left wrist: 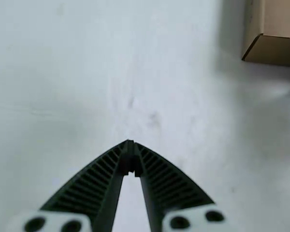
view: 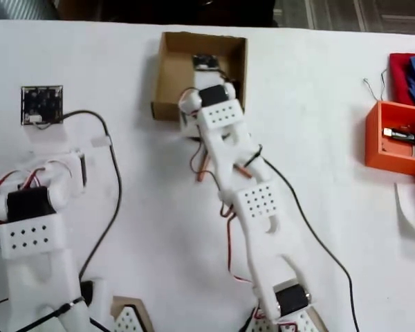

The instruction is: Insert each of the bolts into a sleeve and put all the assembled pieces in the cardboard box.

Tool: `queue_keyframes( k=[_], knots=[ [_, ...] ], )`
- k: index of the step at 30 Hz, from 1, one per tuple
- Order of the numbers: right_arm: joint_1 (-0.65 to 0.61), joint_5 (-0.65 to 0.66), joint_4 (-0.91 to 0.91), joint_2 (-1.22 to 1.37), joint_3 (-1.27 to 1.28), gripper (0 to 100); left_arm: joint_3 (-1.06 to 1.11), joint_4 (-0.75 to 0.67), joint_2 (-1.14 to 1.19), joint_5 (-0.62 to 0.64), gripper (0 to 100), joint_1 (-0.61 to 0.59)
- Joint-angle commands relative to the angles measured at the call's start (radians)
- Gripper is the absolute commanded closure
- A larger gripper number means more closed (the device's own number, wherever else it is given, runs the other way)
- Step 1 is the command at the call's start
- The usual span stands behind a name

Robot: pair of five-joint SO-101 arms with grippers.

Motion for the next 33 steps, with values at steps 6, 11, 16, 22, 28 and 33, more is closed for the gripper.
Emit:
queue_keyframes(
  k=[6,11,16,22,28,33],
  knots=[
    [-0.025,0.006,0.182,-0.219,-0.028,97.6,0.036,-0.055,-0.003,0.006,97,-0.003],
    [-0.056,0.006,0.188,-0.423,0.120,97.6,0.062,-0.092,-0.003,0.006,97,-0.003],
    [-0.077,0.006,0.186,-0.727,0.454,97.6,0.062,-0.092,-0.003,0.006,97,-0.003],
    [-0.061,0.126,0.091,-1.110,0.959,97.6,0.062,-0.092,-0.003,0.006,97,-0.003],
    [-0.030,0.318,-0.252,-1.360,1.617,97.6,0.062,-0.092,-0.003,0.006,97,-0.003],
    [-0.045,0.359,-0.496,-1.466,1.942,97.6,0.062,-0.092,-0.003,0.006,97,-0.003]
  ],
)
